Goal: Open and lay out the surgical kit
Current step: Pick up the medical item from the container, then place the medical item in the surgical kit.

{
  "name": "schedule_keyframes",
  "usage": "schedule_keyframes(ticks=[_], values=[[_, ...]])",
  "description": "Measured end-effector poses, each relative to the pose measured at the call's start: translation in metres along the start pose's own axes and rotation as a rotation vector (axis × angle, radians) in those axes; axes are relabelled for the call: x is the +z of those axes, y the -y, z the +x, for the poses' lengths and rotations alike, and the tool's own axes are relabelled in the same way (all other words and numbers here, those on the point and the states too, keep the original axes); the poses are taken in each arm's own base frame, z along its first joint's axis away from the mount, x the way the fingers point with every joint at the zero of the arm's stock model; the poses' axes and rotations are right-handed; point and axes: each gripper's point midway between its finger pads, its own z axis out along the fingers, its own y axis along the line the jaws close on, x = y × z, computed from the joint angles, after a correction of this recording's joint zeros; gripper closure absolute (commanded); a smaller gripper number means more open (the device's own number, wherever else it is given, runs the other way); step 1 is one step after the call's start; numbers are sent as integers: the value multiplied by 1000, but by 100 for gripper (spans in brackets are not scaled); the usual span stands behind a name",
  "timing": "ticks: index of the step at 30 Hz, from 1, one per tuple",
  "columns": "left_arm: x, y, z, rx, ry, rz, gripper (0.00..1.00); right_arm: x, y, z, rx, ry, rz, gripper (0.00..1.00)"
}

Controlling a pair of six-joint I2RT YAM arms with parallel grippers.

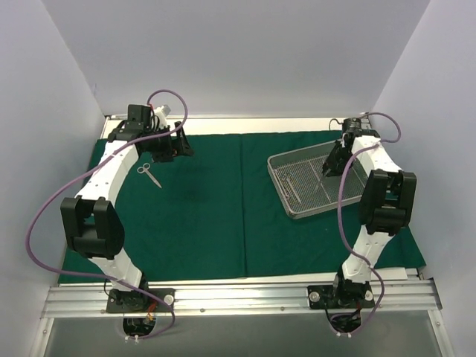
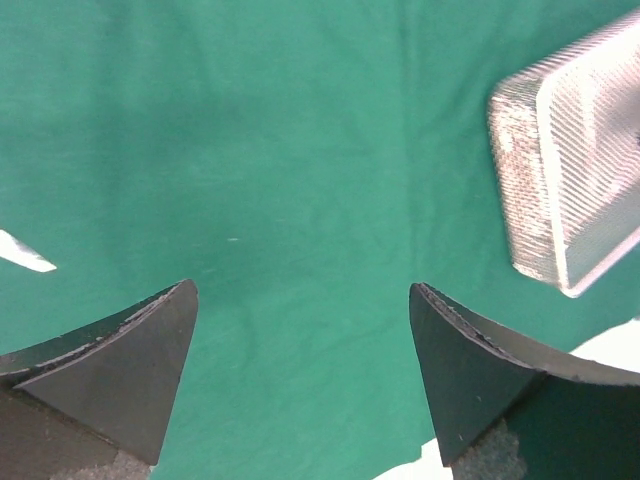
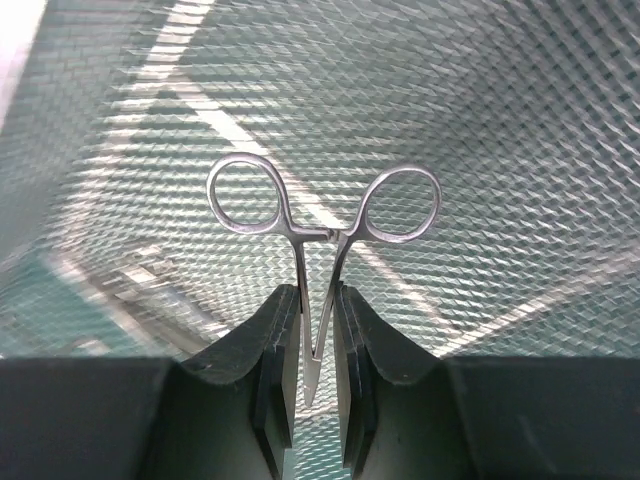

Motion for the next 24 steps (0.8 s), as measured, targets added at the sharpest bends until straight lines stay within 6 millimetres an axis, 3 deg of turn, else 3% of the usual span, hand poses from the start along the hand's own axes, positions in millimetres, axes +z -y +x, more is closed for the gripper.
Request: schedule_keyframes(ticks=[3, 6, 10, 13, 16, 19, 24], values=[[4, 12, 3, -23, -8, 70, 8, -11, -28, -6, -46, 27, -104, 100], [7, 34, 3, -37, -5, 182, 17, -23, -64, 1, -118, 25, -231, 100], [9, 69, 6, -35, -15, 343, 25, -51, -142, 23, -263, 36, -463, 100], [8, 91, 11, -33, -31, 456, 31, -88, -204, 49, -363, 40, -680, 100], [6, 106, 19, -41, -51, 543, 32, -124, -246, 67, -413, 39, -859, 100], [3, 118, 26, -44, -54, 619, 32, -158, -275, 74, -443, 43, -1010, 100], [-6, 137, 23, -9, -22, 703, 30, -193, -297, 87, -491, 24, -1156, 100]])
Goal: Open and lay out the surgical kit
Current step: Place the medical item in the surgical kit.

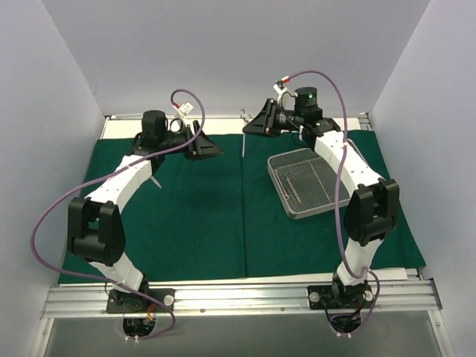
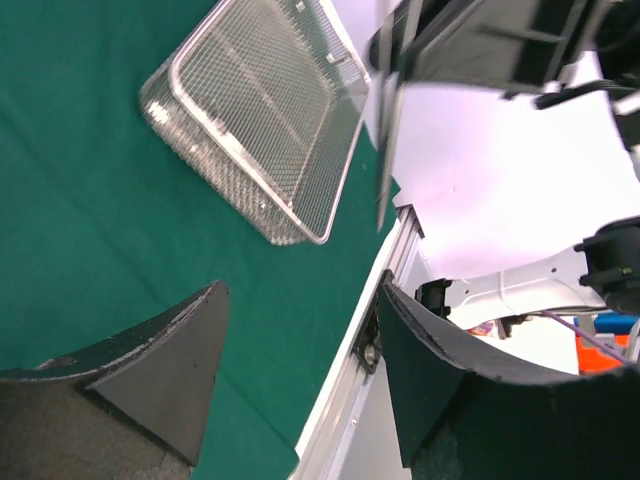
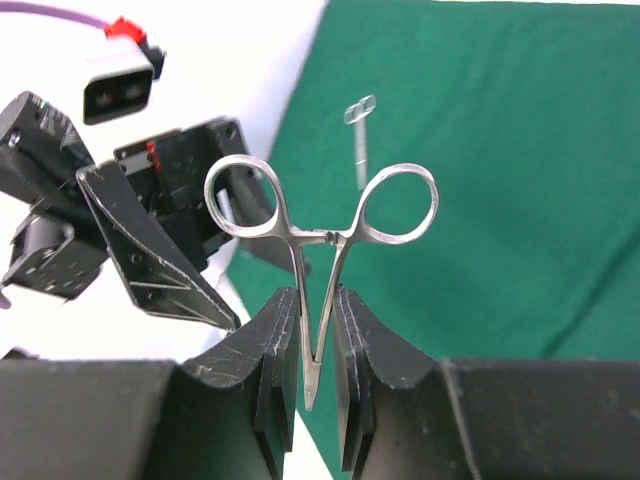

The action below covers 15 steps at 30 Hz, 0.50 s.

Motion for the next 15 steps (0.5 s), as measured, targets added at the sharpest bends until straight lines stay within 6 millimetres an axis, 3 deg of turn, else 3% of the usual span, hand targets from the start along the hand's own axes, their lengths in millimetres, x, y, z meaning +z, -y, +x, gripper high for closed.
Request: schedule_keyframes(ticks=[7, 15], values=[[4, 29, -3, 103, 46, 118, 29, 6, -30, 16, 7, -68, -111, 100], [8, 57, 7, 146, 63, 287, 39, 12, -49, 31, 31, -111, -189, 100]])
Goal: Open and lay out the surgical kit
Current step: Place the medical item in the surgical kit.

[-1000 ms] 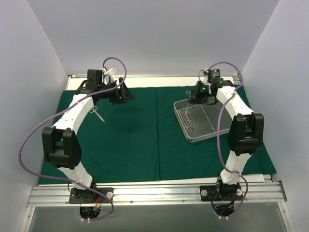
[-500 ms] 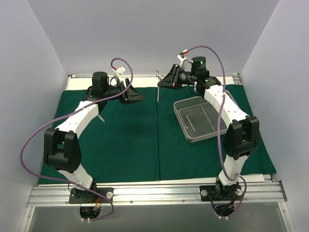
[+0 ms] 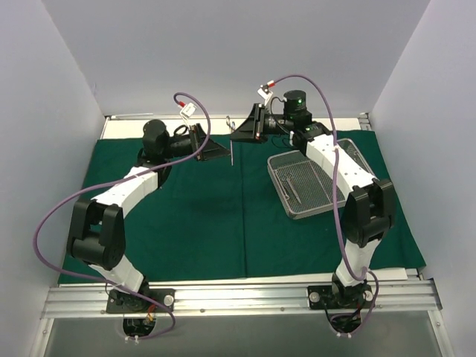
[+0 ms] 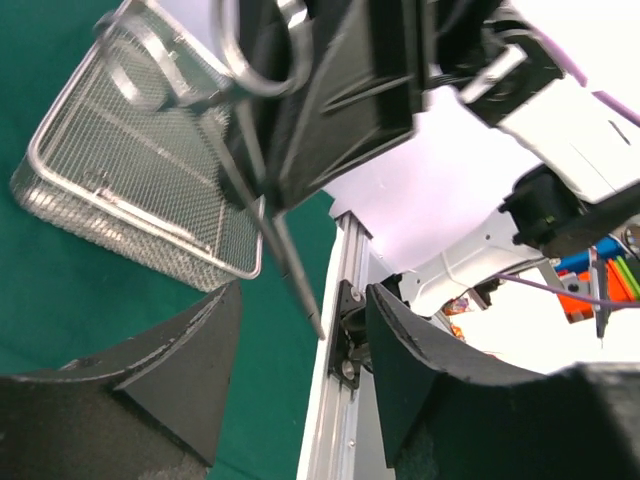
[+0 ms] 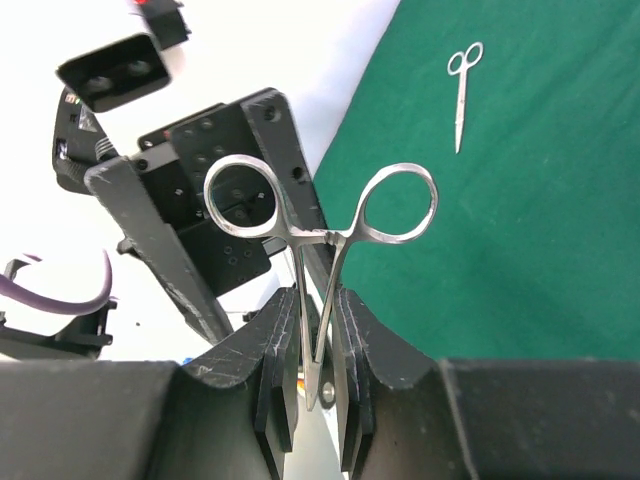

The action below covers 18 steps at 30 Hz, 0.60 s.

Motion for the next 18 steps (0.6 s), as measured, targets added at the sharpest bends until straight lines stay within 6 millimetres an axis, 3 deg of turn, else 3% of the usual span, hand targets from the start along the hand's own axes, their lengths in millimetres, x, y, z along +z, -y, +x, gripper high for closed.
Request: schedule_keyframes(ticks=[6, 18], values=[[2, 14, -4, 11, 25, 106, 44, 3, -4, 7, 18, -20, -22, 100], [3, 19, -3, -15, 20, 177, 49, 5, -15, 11, 23, -43, -67, 100]])
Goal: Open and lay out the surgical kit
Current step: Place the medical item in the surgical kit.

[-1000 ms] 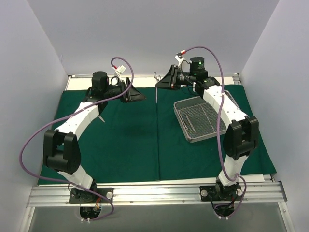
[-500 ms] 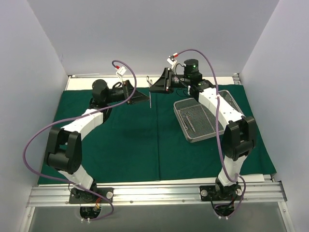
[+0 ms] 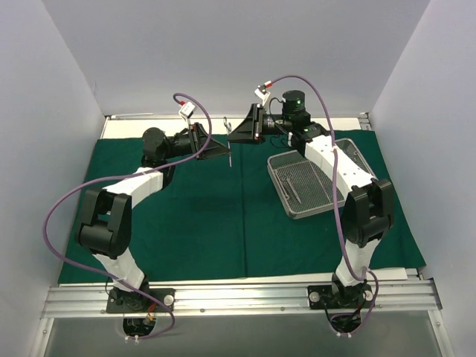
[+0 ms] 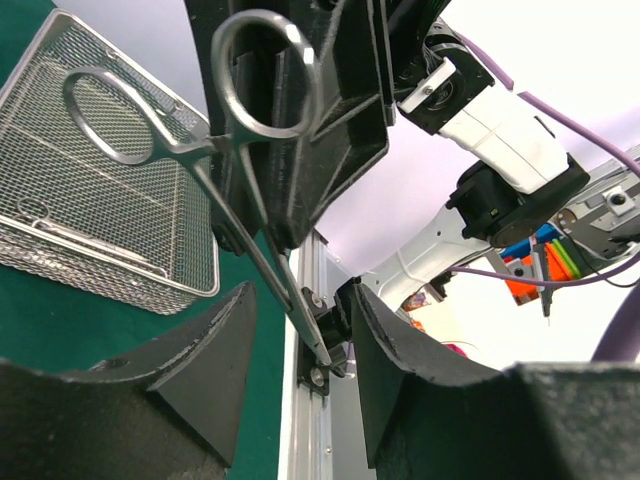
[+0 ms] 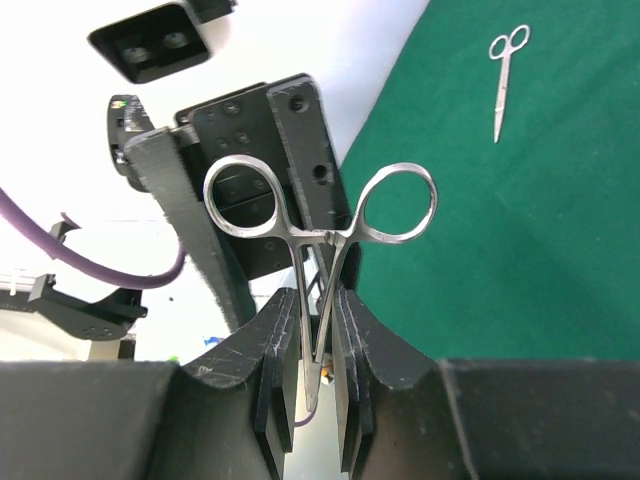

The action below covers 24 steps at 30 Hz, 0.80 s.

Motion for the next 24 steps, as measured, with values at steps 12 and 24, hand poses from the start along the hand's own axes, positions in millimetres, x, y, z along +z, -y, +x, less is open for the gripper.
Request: schedule_keyframes(ticks=[12, 24], values=[[4, 0, 6, -33, -23, 26, 74, 3, -14, 2, -15, -13, -52, 100], [-4, -23, -2, -87, -5, -36, 98, 1, -2, -1, -9, -2, 17, 18]])
